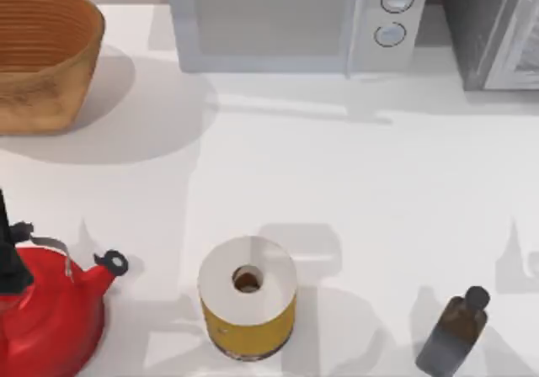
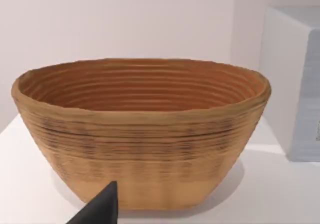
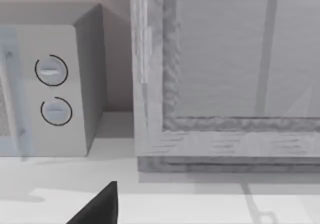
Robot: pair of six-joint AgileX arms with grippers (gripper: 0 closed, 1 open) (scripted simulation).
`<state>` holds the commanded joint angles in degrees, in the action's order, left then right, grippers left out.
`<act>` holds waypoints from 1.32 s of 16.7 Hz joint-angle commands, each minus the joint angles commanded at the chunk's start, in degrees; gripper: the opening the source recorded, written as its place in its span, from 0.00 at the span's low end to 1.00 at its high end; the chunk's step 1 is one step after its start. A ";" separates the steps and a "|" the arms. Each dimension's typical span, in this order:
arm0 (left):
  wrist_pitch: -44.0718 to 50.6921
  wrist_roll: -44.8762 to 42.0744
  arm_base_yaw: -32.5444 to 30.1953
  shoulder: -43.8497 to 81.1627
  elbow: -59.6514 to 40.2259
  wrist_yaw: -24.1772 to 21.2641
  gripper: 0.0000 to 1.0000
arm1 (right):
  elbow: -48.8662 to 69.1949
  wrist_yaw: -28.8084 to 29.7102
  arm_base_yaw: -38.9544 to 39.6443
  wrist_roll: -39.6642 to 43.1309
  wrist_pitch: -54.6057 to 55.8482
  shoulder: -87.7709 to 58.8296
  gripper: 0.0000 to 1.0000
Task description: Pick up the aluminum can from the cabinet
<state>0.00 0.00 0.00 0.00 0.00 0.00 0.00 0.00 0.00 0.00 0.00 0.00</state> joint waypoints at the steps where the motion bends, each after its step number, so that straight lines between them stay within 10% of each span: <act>1: 0.00 0.00 0.00 0.00 0.00 0.00 1.00 | 0.00 0.00 0.00 0.00 0.00 0.00 1.00; 8: 0.00 0.00 0.00 0.00 0.00 0.00 1.00 | 12.75 1.66 1.74 -0.03 -4.02 -11.97 1.00; 22: 0.00 0.00 0.00 0.00 0.00 0.00 1.00 | 85.92 9.59 9.05 -0.92 -19.92 -64.35 1.00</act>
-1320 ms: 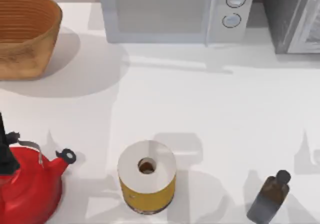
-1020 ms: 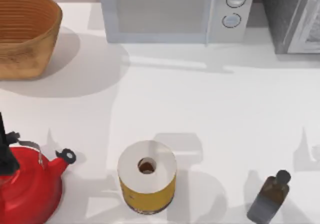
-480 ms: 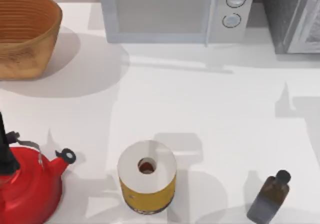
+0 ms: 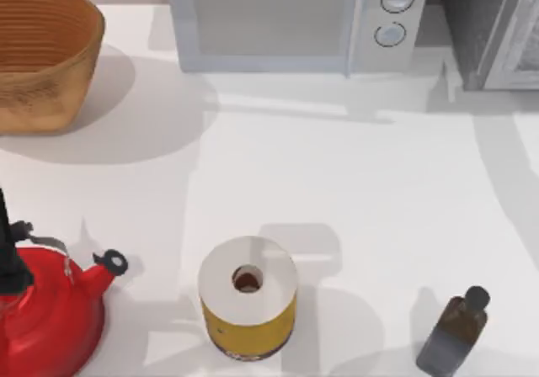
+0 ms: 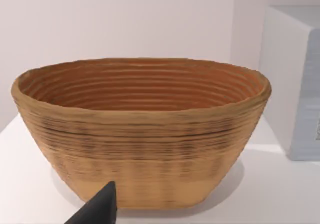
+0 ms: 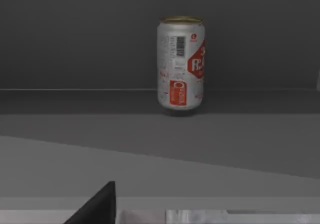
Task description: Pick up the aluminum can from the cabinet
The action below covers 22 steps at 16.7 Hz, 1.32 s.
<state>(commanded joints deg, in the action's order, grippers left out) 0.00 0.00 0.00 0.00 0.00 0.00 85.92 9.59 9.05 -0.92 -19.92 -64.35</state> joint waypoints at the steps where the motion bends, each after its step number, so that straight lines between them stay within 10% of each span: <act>1: 0.00 0.00 0.00 0.00 0.00 0.00 1.00 | 3.40 0.42 0.38 0.00 -0.96 -2.88 1.00; 22: 0.00 0.00 0.00 0.00 0.00 0.00 1.00 | 18.78 0.46 -0.64 0.03 6.18 -26.23 1.00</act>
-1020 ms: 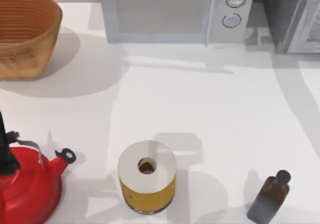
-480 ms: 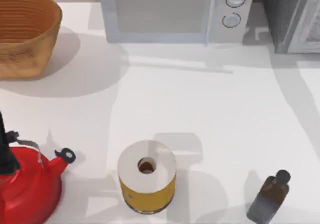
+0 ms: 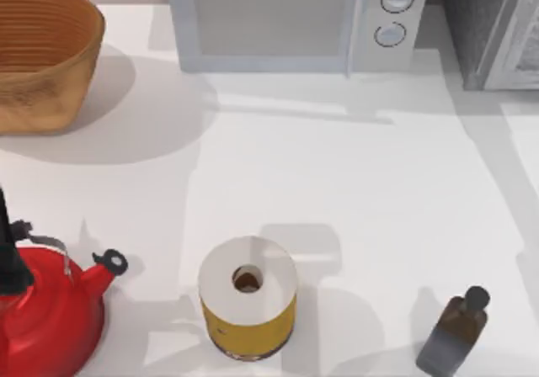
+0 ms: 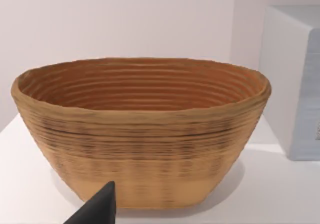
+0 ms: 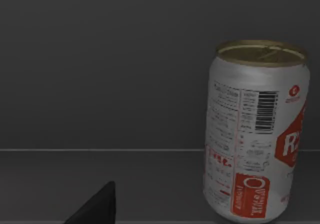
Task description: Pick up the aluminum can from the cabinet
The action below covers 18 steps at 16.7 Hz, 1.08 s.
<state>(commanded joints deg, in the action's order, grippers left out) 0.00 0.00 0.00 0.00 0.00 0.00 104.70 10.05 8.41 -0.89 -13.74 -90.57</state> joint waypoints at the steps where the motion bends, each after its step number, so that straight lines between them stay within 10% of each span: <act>1: 0.00 0.00 0.00 0.00 0.00 0.00 1.00 | 0.00 0.00 0.00 0.00 0.00 0.00 1.00; 18: 0.00 0.00 0.00 0.00 0.00 0.00 1.00 | 16.48 -1.40 -1.62 0.02 -2.34 -14.11 0.92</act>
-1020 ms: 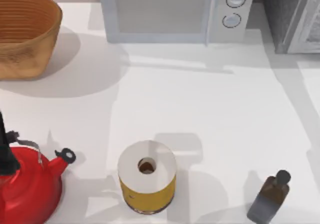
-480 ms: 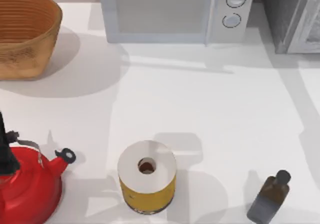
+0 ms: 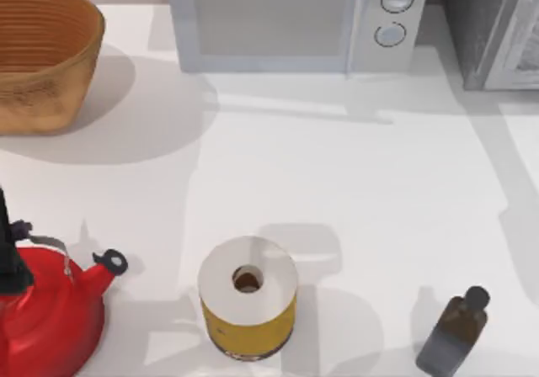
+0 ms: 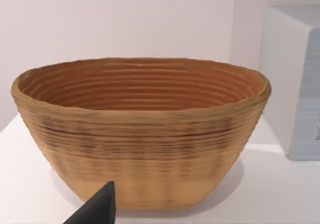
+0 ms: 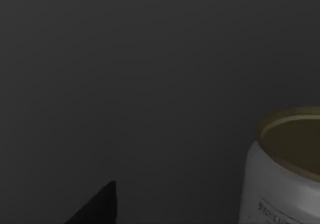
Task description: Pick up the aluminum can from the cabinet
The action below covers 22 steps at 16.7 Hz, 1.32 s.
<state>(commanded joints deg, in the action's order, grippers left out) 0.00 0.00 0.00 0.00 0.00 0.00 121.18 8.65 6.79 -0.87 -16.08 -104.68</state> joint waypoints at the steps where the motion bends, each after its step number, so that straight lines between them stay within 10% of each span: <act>1: 0.00 0.00 0.00 0.00 0.00 0.00 1.00 | 0.00 0.00 0.00 0.00 0.00 0.00 0.85; 12: 0.00 0.00 0.00 0.00 0.00 0.00 1.00 | 0.00 0.00 0.00 0.00 0.00 0.00 0.02; 22: 0.00 0.00 0.00 0.00 0.00 0.00 1.00 | -0.06 0.04 0.12 -0.07 -0.09 0.19 0.00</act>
<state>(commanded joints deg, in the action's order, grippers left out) 0.00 0.00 0.00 0.00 0.00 0.00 121.12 8.69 6.91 -0.95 -16.17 -104.49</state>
